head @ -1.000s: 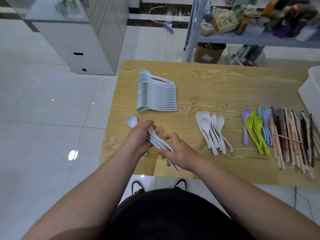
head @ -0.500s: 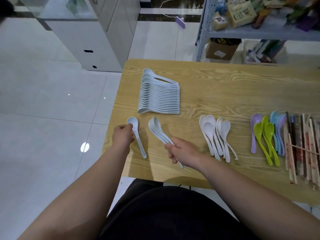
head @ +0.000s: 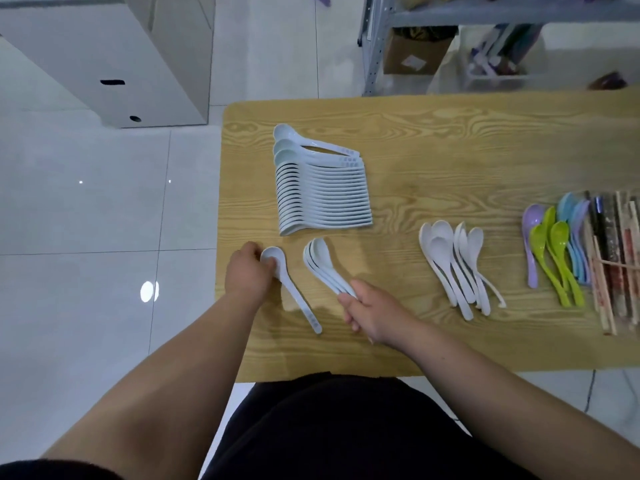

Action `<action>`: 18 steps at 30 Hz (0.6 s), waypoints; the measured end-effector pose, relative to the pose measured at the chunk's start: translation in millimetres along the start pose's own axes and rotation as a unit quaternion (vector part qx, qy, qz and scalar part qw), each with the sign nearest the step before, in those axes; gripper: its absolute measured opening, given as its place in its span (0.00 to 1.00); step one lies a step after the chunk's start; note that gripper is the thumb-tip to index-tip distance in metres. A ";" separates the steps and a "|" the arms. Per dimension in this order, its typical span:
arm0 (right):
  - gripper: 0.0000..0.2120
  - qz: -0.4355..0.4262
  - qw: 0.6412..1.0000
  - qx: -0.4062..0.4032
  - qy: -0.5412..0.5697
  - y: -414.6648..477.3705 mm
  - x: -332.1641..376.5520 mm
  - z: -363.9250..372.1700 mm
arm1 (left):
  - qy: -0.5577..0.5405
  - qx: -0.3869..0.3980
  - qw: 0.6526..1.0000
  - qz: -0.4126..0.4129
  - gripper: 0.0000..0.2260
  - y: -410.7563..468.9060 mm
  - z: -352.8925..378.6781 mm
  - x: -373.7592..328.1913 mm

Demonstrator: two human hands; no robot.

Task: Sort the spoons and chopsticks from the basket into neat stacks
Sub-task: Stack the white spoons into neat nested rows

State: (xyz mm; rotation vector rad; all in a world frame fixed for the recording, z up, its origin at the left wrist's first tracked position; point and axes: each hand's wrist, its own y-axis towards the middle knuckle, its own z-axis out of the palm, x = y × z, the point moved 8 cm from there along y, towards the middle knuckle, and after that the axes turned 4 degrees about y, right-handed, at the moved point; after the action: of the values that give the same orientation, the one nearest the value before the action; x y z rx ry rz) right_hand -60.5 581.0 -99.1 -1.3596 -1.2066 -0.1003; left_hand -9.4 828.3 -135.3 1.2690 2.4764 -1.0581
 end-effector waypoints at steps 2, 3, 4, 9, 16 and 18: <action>0.09 -0.015 1.000 0.007 -0.001 0.1 3.8 5.7 | -0.047 -0.003 0.999 -0.005 0.07 -3.9 -1.1 -0.7; 0.09 -0.026 1.000 0.010 -0.006 -0.4 6.5 6.9 | -0.085 -0.007 0.996 -0.013 0.08 -8.3 -2.3 -0.6; 0.09 -0.037 0.999 0.011 -0.013 -0.8 9.3 7.0 | -0.127 -0.009 0.991 -0.027 0.08 -15.5 -4.2 -3.0; 0.11 -0.096 0.995 0.009 -0.034 -11.4 25.8 -5.3 | -0.367 0.067 0.922 -0.102 0.09 -54.3 1.1 -25.6; 0.17 -0.199 0.972 -0.023 -0.123 -22.6 35.6 -31.6 | -0.571 0.140 0.799 -0.126 0.07 -99.5 14.5 -78.7; 0.15 -0.204 0.968 -0.012 -0.144 -24.3 31.1 -36.7 | -0.589 0.142 0.785 -0.128 0.06 -109.0 17.1 -88.2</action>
State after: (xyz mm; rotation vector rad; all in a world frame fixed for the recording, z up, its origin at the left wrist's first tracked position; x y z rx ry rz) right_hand -41.3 563.0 -52.2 -1.1547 -1.7261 -0.2135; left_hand -40.2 717.8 -52.9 0.0757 1.5023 -1.6252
